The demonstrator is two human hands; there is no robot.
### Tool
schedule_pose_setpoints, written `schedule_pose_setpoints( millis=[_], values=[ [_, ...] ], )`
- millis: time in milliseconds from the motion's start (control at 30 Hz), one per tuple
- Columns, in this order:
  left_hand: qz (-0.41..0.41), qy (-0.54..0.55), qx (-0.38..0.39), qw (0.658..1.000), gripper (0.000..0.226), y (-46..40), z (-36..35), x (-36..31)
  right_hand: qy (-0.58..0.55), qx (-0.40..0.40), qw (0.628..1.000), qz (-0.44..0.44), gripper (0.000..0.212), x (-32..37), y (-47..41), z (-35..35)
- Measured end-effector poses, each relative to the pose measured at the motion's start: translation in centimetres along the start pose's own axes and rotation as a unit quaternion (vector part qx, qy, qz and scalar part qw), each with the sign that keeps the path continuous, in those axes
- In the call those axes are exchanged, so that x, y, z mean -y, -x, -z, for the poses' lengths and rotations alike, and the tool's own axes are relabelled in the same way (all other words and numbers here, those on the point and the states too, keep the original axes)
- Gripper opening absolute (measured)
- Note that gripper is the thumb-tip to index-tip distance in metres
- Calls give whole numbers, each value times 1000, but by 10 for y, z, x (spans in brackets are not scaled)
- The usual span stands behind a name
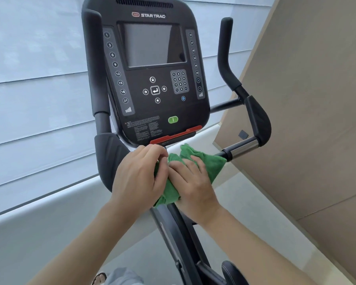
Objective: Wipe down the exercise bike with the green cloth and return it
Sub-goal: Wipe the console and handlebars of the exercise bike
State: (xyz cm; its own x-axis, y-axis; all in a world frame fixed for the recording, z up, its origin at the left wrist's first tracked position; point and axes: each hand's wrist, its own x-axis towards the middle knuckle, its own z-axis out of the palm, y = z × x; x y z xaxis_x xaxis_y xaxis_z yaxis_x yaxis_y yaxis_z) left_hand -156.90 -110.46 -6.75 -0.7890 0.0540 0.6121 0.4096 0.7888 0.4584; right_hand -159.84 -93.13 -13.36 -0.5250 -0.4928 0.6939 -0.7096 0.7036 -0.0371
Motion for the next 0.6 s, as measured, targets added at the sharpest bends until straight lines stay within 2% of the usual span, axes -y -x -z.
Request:
schedule_pose_setpoints(
  millis=[67,167,233,333,400,467,500,533,600],
  values=[
    [-8,-13,20,1000,17,0,0,2,13,52,998,41,30,-27,5,16],
    [-44,-56,95,993,28,0,-1,3,12,94,996,1,31,-77,-2,45],
    [-78,-105,153,980,37,1,-3,3,25,133,991,-8,23,-99,-18,54],
    [-93,-131,176,971,41,-2,-8,3,44,232,972,11,10,-108,-41,54],
    [-94,-143,174,970,37,-3,-10,3,62,346,936,-15,20,-111,-57,53],
    [-96,-151,173,969,34,-3,-11,3,69,467,881,-47,24,-114,-72,52],
    [-94,-152,173,969,34,-3,-10,3,56,498,863,-62,25,-116,-77,52],
    [-92,-152,175,968,33,-3,-10,2,47,507,858,-75,25,-117,-80,52],
    [-92,-153,176,968,33,-3,-9,2,49,460,883,-81,26,-115,-74,53]
  ],
)
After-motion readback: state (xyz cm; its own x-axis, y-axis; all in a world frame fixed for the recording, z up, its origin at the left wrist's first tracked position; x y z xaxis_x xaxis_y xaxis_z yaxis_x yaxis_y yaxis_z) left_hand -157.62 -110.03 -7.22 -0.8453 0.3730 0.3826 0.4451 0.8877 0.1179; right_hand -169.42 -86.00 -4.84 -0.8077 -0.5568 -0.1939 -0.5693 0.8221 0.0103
